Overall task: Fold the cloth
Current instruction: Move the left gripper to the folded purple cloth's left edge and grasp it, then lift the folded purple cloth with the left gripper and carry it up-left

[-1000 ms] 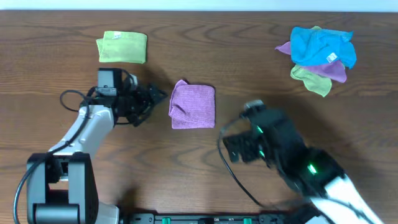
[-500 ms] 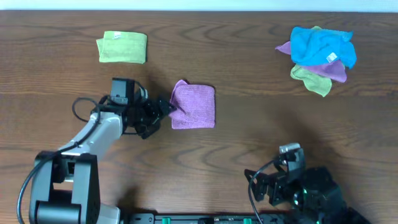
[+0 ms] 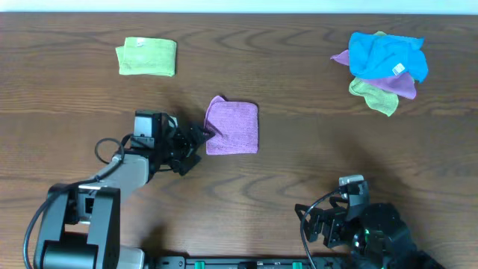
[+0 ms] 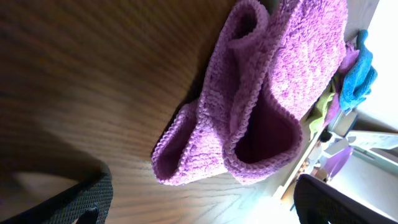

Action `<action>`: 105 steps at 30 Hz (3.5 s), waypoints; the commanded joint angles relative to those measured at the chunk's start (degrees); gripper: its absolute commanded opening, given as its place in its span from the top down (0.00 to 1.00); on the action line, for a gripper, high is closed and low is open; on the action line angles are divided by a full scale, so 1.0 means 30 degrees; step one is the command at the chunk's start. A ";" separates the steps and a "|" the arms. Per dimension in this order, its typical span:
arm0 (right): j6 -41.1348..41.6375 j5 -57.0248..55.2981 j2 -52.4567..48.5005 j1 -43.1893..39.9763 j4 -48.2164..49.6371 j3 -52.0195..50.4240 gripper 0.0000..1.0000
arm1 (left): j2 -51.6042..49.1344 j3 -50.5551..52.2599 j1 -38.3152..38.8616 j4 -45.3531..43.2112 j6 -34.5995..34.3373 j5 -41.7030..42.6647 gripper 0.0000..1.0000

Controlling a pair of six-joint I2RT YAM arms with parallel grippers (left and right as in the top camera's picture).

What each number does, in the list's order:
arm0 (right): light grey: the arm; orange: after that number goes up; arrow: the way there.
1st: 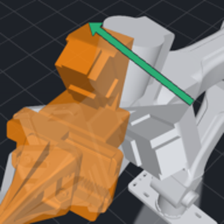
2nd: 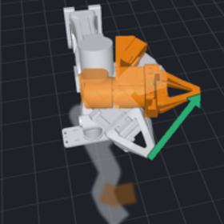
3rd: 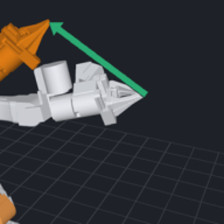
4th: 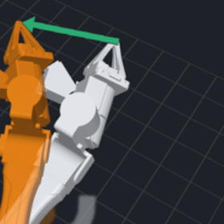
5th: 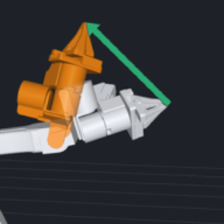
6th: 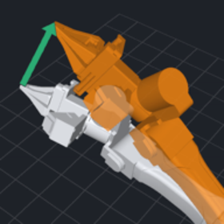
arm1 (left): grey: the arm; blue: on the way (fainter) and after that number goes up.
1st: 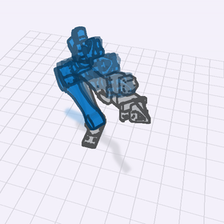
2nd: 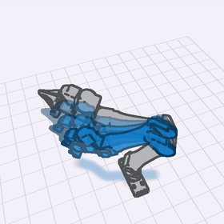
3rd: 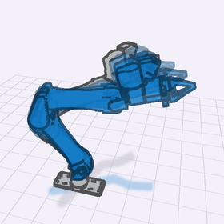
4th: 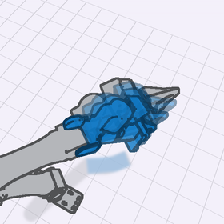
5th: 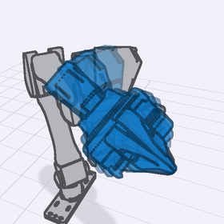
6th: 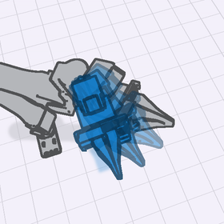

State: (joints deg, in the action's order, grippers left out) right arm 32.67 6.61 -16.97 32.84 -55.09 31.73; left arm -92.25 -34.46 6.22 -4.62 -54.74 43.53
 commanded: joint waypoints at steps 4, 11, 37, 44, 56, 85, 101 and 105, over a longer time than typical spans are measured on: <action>0.0248 -0.0117 0.0131 -0.0226 -0.0007 -0.0117 0.01 | -0.0087 0.0517 0.1304 -0.0393 -0.1566 -0.1464 0.05; 0.0248 -0.0117 0.0124 -0.0226 -0.0007 -0.0117 0.01 | -0.0095 0.0525 0.2761 -0.1166 -0.2951 -0.4364 0.05; 0.0248 -0.0117 0.0124 -0.0226 -0.0007 -0.0117 0.01 | -0.4160 0.0532 0.4313 -0.7599 -0.3009 -0.6346 0.71; 0.0248 -0.0117 0.0124 -0.0226 -0.0007 -0.0117 0.01 | -0.4160 0.0525 0.4306 -0.8648 -0.1515 -0.6892 0.94; 0.0248 -0.0117 0.0124 -0.0226 -0.0007 -0.0117 0.01 | -0.4138 -0.4371 0.2973 -0.8714 -0.2084 -0.3905 0.94; 0.0248 -0.0124 0.0124 -0.0226 -0.0007 -0.0117 0.01 | -0.9027 -2.0531 -0.2659 0.1027 0.2484 -0.5595 0.94; 0.0248 -0.0124 0.0124 -0.0226 -0.0007 -0.0117 0.01 | -1.2582 -2.4057 -0.3723 0.2455 0.3337 -0.4080 0.94; 0.0248 -0.0124 0.0124 -0.0226 -0.0015 -0.0117 0.01 | -1.2575 -2.4166 -0.4269 0.2455 0.3308 -0.2900 0.94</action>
State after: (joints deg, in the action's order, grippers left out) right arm 32.71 6.61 -16.97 32.84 -55.07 31.53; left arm -129.80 -105.08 -5.30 2.74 -46.22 31.38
